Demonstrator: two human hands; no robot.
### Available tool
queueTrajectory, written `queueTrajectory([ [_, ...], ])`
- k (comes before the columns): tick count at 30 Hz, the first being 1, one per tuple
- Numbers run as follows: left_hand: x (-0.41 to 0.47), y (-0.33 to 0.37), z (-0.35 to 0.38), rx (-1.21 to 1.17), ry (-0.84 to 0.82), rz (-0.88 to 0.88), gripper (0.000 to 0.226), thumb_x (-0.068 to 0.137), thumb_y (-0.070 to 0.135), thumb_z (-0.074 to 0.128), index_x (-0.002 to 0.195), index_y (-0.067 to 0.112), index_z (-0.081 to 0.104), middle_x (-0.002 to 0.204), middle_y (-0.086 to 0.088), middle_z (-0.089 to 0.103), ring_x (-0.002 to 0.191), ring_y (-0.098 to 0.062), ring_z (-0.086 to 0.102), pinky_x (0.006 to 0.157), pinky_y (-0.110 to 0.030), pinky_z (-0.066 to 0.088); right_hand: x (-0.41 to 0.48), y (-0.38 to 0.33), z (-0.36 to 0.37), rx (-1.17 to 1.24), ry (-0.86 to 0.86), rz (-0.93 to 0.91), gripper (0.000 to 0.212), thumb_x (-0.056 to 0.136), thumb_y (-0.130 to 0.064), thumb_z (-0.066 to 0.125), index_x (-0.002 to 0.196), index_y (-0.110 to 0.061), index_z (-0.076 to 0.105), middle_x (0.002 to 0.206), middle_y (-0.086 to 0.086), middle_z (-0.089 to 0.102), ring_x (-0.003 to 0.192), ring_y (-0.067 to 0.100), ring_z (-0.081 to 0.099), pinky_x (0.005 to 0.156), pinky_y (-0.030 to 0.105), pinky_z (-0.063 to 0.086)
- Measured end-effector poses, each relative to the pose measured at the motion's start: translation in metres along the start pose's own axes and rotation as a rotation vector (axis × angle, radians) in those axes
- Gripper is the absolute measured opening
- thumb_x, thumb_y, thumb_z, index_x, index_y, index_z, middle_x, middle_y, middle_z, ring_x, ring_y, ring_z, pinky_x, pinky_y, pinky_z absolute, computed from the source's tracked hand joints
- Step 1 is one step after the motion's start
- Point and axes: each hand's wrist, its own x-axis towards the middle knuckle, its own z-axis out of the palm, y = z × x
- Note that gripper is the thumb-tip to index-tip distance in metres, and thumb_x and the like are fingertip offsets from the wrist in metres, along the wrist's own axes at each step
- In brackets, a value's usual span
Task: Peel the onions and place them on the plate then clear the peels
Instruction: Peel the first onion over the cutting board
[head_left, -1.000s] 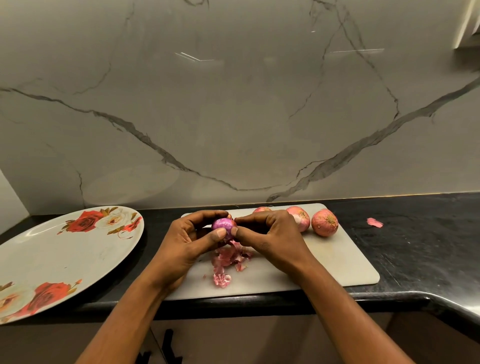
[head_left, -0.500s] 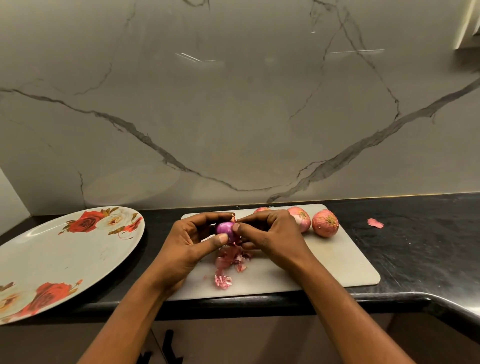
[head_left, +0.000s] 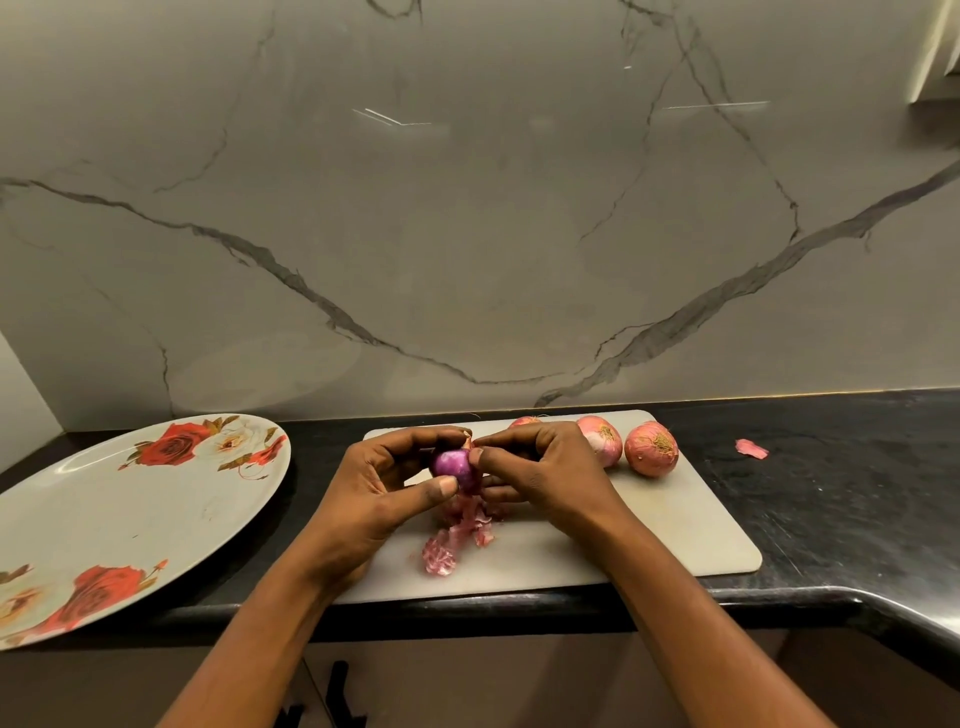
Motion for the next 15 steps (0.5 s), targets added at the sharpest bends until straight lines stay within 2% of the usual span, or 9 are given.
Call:
queueTrajectory([
  [3, -0.0006, 0.0001, 0.0004, 0.016, -0.006, 0.016, 0.048, 0.084, -0.003, 0.077, 0.13, 0.009, 0.07, 0.133, -0.004, 0.072, 0.13, -0.023, 0.066, 0.101, -0.034, 0.059, -0.0015, -0.0028, 0.001, 0.027, -0.025, 0.001, 0.015, 0.091, -0.01, 0.079, 0.094, -0.025, 0.082, 0.093, 0.005, 0.082, 0.088, 0.023, 0.081, 0.078, 0.034, 0.066],
  [9, -0.0005, 0.0009, 0.0002, 0.009, -0.012, 0.02, 0.049, 0.083, -0.003, 0.077, 0.13, 0.008, 0.07, 0.134, -0.005, 0.072, 0.129, -0.024, 0.066, 0.103, -0.036, 0.058, -0.0032, -0.0032, 0.0005, 0.024, -0.038, -0.019, 0.025, 0.092, -0.002, 0.075, 0.098, -0.025, 0.083, 0.094, 0.006, 0.082, 0.089, 0.025, 0.08, 0.081, 0.037, 0.067],
  [12, -0.0008, 0.0021, 0.0006, -0.033, 0.007, 0.006, 0.05, 0.081, 0.002, 0.077, 0.13, 0.01, 0.071, 0.132, -0.005, 0.073, 0.126, -0.025, 0.068, 0.101, -0.035, 0.059, -0.0018, 0.0, 0.0013, -0.023, -0.017, -0.032, 0.03, 0.093, 0.006, 0.068, 0.11, -0.014, 0.082, 0.097, 0.007, 0.082, 0.091, 0.025, 0.08, 0.084, 0.036, 0.066],
  [15, -0.0005, 0.0025, 0.0019, -0.041, 0.012, -0.007, 0.05, 0.081, 0.002, 0.077, 0.13, 0.01, 0.07, 0.132, -0.005, 0.073, 0.124, -0.026, 0.069, 0.097, -0.033, 0.06, -0.0011, 0.0012, 0.0016, -0.015, 0.002, -0.008, 0.028, 0.095, 0.006, 0.064, 0.112, -0.009, 0.081, 0.096, 0.009, 0.082, 0.089, 0.025, 0.08, 0.081, 0.033, 0.066],
])
